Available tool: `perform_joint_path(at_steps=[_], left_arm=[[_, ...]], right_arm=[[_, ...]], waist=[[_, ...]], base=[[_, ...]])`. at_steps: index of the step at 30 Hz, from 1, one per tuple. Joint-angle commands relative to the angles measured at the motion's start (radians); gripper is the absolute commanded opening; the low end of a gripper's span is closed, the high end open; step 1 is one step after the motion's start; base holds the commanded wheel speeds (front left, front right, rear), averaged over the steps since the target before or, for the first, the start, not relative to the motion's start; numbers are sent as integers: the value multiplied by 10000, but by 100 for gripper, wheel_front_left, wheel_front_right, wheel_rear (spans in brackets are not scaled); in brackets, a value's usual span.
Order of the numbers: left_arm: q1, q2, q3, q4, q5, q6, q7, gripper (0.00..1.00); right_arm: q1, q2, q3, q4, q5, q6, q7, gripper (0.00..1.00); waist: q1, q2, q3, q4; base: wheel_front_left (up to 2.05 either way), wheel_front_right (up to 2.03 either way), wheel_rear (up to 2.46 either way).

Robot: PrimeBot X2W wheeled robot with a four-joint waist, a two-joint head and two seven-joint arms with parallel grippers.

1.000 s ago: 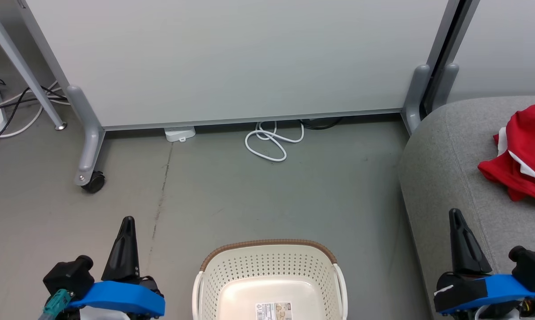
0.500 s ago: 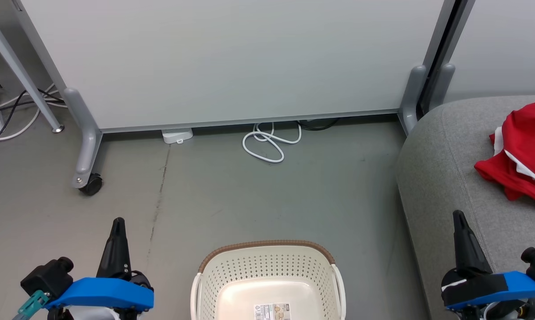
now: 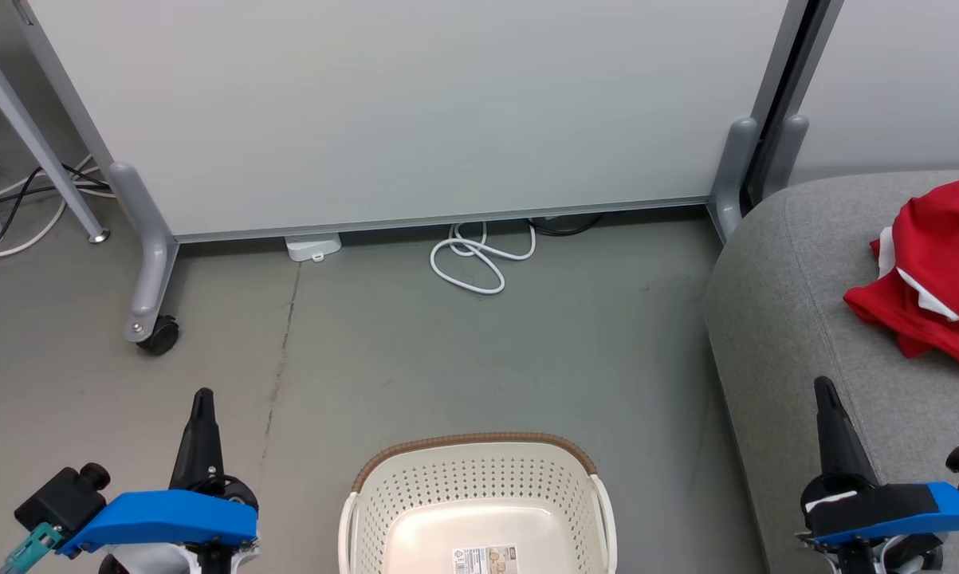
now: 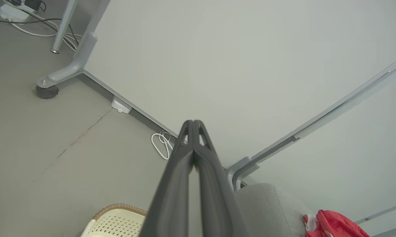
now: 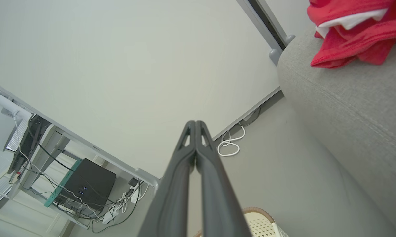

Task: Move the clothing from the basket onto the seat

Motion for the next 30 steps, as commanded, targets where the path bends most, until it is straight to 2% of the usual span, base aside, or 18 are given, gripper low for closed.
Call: perform_joint_path(at_steps=[1,30], left_arm=[[-288,23,76,-143,-237,-76,50,0],[-402,-87,485,-175,-3539,-106,891,0]], right_arm=[[-260,-47,-32,-84,289,3,42,0],[-423,-61,-119,85,3667,4,901,0]], waist=[[-1,0,-2,-5],[-1,0,-88,-178]], base=[[0,0,0],[0,0,0]])
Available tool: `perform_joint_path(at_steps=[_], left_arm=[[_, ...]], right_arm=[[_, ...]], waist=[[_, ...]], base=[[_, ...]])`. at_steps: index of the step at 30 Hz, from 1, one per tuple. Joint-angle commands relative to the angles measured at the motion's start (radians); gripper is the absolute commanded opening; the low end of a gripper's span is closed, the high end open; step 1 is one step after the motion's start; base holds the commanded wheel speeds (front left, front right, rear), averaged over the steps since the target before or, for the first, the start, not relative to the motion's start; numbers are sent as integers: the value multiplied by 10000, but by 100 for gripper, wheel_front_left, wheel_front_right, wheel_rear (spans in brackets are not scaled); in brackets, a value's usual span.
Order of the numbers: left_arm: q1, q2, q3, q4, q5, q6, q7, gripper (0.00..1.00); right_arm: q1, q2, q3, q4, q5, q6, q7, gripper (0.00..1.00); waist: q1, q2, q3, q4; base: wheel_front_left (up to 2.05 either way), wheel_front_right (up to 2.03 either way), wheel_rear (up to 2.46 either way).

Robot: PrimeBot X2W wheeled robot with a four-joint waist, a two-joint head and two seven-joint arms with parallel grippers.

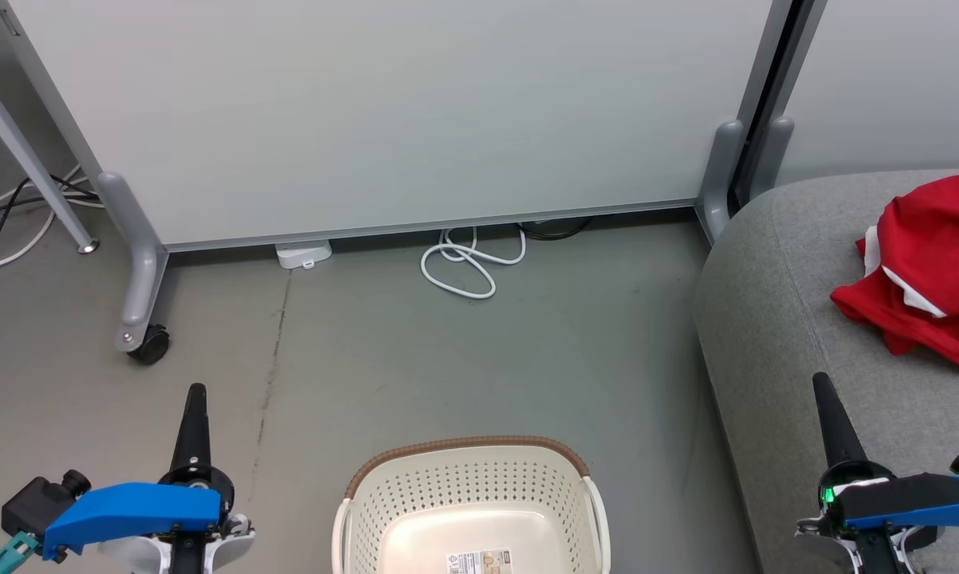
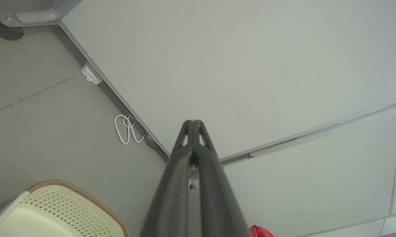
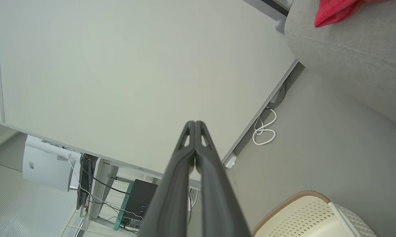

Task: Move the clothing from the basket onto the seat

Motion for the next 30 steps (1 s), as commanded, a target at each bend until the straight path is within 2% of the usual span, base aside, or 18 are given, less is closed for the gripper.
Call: perform_joint_path(at_steps=[1,30], left_arm=[[-216,23,87,-111,-230,-39,44,0],[-306,-70,394,-127,-2760,-84,702,0]], right_arm=[[-213,-53,-25,-46,234,6,62,0],[-334,-63,-94,92,2842,7,718,0]], waist=[[0,-1,-3,-6],[0,-1,-89,-179]], base=[[0,0,0],[0,0,0]])
